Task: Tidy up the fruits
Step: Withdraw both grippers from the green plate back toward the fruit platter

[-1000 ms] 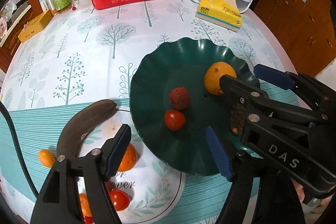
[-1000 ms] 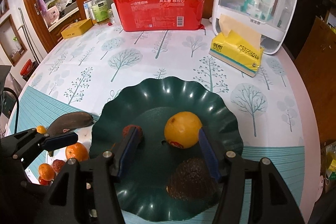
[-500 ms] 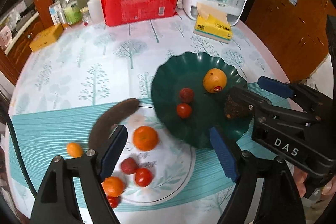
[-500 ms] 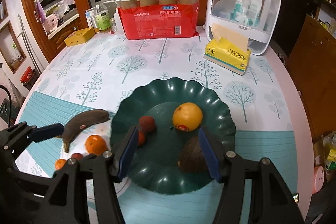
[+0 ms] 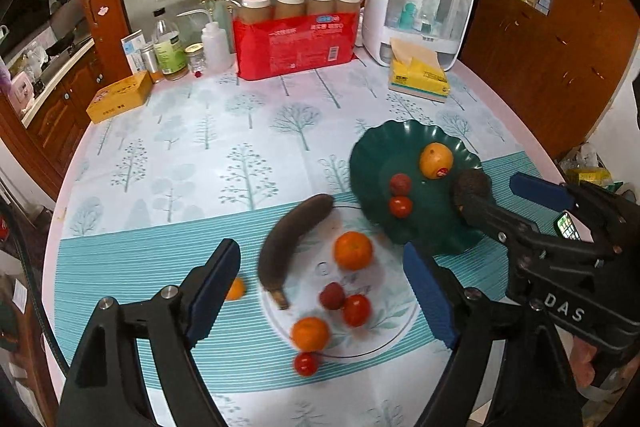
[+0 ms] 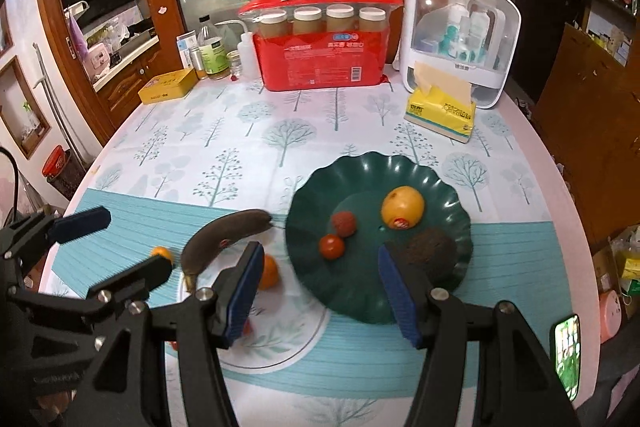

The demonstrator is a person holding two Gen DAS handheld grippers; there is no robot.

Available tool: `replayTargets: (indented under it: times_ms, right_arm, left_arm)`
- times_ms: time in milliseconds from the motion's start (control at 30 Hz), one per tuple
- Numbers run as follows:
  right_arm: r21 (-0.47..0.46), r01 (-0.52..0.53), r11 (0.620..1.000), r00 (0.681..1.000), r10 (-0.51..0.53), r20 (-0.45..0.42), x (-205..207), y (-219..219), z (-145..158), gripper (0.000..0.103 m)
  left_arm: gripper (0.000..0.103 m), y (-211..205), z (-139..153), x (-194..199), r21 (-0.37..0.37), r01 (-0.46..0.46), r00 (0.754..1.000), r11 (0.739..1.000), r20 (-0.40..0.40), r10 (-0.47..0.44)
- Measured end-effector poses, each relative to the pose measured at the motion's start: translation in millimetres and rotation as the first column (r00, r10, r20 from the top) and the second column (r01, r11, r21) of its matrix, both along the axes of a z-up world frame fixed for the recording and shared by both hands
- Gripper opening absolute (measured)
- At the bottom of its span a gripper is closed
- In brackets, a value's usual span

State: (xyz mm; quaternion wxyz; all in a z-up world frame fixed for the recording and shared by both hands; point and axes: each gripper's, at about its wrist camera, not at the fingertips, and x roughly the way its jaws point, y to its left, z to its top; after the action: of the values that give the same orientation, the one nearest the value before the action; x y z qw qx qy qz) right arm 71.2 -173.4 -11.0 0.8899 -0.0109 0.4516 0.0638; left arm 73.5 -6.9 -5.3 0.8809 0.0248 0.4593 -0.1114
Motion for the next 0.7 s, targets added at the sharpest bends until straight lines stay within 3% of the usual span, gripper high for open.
replayTargets:
  times_ms: [267, 700]
  right_arm:
    - [-0.021, 0.011, 1.0, 0.999, -0.012, -0.047, -10.8, 41.0, -13.6, 0.06]
    - [0.01, 0.067, 0.998, 0.97, -0.063, -0.233, -8.0, 65.3, -84.9, 0.06]
  left_arm:
    - [0.083, 48.4, -23.2, 4.3, 0.01, -0.002, 1.0, 1.0, -0.022, 0.003]
    - [0.083, 107.6, -105.2, 27.4, 0.026, -0.049, 0.986, 0.998, -0.156, 0.052]
